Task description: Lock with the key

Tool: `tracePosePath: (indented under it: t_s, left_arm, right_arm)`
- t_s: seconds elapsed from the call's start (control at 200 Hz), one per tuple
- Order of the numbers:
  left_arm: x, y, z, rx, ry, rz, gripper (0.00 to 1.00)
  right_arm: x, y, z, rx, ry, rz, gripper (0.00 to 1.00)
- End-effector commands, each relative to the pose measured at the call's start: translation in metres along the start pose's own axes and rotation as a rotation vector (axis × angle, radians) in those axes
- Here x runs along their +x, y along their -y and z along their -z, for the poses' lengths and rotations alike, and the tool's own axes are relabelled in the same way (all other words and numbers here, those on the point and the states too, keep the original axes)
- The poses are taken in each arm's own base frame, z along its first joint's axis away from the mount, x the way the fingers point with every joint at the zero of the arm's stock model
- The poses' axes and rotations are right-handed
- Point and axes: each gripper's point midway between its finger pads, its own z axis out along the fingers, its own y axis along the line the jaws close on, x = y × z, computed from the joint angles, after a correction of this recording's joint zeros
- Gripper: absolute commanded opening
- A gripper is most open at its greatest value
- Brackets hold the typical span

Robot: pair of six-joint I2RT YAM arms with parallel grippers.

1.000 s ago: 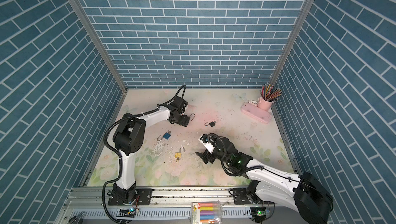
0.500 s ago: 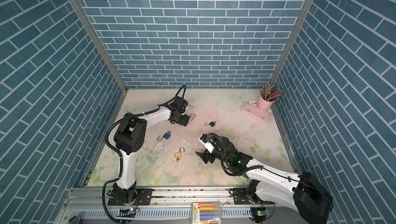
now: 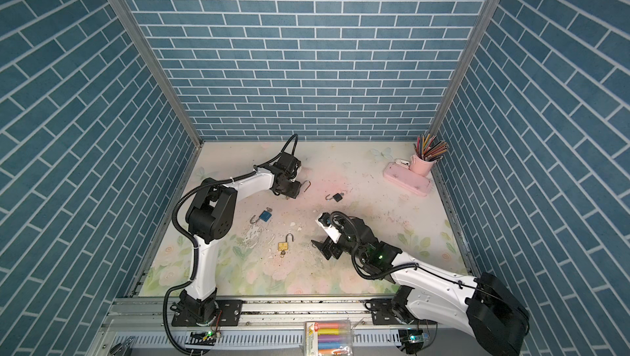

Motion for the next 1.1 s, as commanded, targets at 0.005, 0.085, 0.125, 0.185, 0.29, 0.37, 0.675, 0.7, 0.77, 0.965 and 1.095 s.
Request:
tracePosePath:
  t_s: [0.005,0.085,0.125,0.185,0.29,0.37,0.675,0.7,0.77,0.965,1.095]
  left_arm:
    - [0.0,0.002,-0.004,-0.015,-0.014,-0.018,0.52]
    - [0.0,0.002,-0.004,-0.017,-0.015,-0.024,0.48]
    - [0.002,0.002,-0.004,-0.018,-0.02,-0.025,0.46]
    - [0.003,0.003,-0.004,-0.018,-0.022,-0.029,0.39]
    - [0.001,0.002,0.003,-0.028,-0.008,-0.032,0.26]
    - [-0.006,0.008,0.015,-0.033,0.031,-0.051,0.2]
    - [-0.05,0.049,0.118,0.017,0.368,-0.228,0.0]
    - [-0.052,0.052,0.126,0.036,0.398,-0.241,0.0]
    - [-0.051,0.062,0.145,0.09,0.462,-0.293,0.0]
    - [-0.023,0.085,0.172,0.198,0.53,-0.543,0.0]
    - [0.01,0.1,0.19,0.271,0.585,-0.757,0.0]
  right_arm:
    - [-0.016,0.003,0.0,0.014,0.03,0.019,0.9]
    - [-0.016,0.003,0.001,0.017,0.029,0.019,0.89]
    - [-0.017,0.003,0.001,0.018,0.031,0.019,0.89]
    - [-0.018,0.005,0.001,0.025,0.033,0.018,0.89]
    - [-0.03,0.014,0.005,0.077,0.072,-0.021,0.89]
    - [-0.046,0.025,0.012,0.138,0.122,-0.05,0.89]
    - [-0.106,0.074,0.047,0.314,0.188,-0.249,0.85]
    - [-0.108,0.077,0.049,0.321,0.176,-0.272,0.84]
    - [-0.113,0.082,0.057,0.337,0.153,-0.334,0.83]
    - [-0.112,0.075,0.075,0.295,0.132,-0.455,0.84]
    - [-0.101,0.074,0.09,0.297,0.154,-0.669,0.83]
